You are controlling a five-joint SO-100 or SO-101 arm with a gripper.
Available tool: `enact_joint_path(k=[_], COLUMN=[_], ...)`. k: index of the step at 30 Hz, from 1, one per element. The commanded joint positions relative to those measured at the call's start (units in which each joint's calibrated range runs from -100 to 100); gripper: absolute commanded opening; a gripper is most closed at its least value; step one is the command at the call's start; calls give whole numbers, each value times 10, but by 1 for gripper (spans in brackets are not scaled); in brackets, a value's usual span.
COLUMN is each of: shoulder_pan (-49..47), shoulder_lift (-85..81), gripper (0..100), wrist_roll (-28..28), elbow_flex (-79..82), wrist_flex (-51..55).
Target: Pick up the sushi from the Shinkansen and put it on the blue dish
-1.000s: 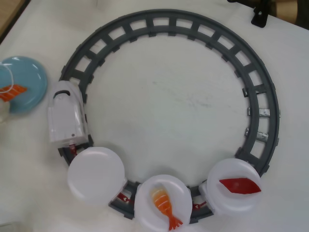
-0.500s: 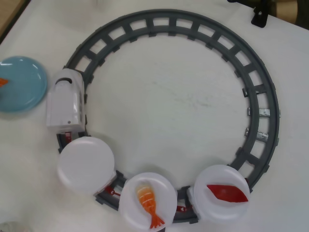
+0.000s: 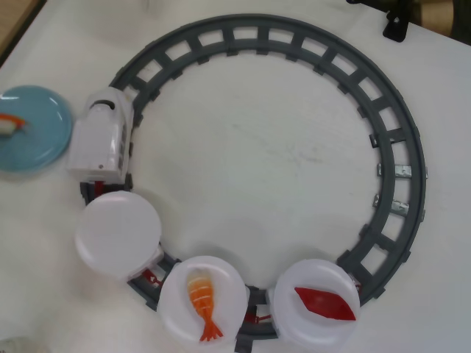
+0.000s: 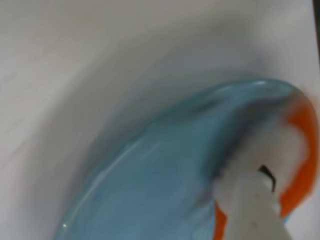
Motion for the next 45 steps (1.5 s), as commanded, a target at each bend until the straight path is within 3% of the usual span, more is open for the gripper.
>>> enact_joint_path(k=[1, 8, 12, 22, 24, 28, 36, 45], shoulder_pan=[2, 4, 8, -15, -24, -38, -32, -32], shoulder_lift=[-5, -15, -34, -255, -318, -452, -670, -864], gripper=[18, 18, 17, 17, 16, 2, 3, 3], wrist_roll=[9, 11, 11, 6, 6, -20, -55, -58], elbow_flex=[-4, -3, -19, 97, 165, 317, 514, 669], wrist_flex=[-7, 0, 54, 160, 157, 85, -2, -9])
